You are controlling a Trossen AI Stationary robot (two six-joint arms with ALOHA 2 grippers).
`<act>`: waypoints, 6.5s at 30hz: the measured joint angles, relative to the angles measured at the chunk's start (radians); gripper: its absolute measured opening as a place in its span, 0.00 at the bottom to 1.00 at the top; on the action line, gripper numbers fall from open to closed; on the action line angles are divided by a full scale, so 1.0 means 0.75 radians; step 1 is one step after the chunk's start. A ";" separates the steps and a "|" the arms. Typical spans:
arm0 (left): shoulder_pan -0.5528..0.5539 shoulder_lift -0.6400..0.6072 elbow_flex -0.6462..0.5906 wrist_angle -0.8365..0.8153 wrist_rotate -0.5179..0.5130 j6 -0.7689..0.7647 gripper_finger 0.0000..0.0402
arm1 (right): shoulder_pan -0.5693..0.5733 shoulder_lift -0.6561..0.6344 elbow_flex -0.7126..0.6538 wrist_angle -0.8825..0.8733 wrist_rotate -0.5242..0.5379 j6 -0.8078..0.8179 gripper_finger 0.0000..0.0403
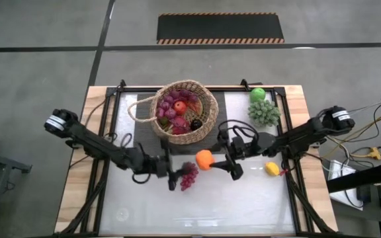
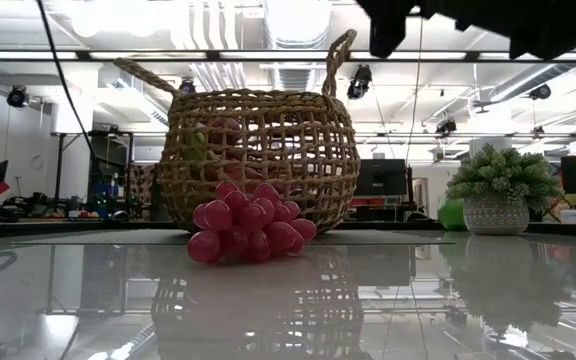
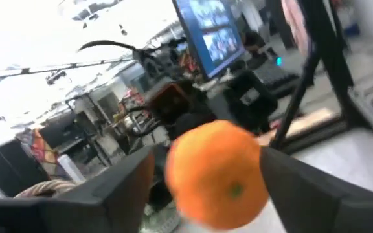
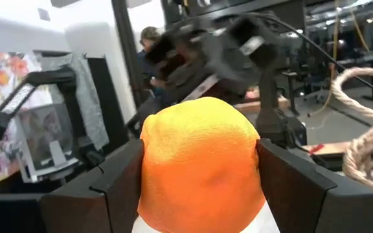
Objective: Build produce basket
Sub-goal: Put the orange into the basket, then put the grapes into the basket
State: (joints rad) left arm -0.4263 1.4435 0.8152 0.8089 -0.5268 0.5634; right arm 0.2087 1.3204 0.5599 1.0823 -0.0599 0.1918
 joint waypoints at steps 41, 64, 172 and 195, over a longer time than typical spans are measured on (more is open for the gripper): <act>0.026 0.189 0.148 -0.030 -0.177 0.095 0.81 | -0.018 0.028 0.002 0.181 0.084 0.108 0.63; 0.077 0.198 0.146 0.003 -0.142 -0.087 0.84 | -0.021 0.027 0.002 0.143 0.128 0.009 0.63; 0.993 0.577 0.997 -2.016 0.332 -0.746 0.86 | -0.020 -0.569 -0.008 -1.308 0.361 -0.012 0.87; 0.751 -0.055 0.834 -1.752 0.567 -0.681 0.97 | -0.013 -0.571 -0.009 -1.345 0.302 0.217 0.87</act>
State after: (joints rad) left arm 0.1369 1.4020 1.4406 -0.5051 -0.1017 0.0528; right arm 0.1990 0.8921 0.5533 0.0734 0.1666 0.3547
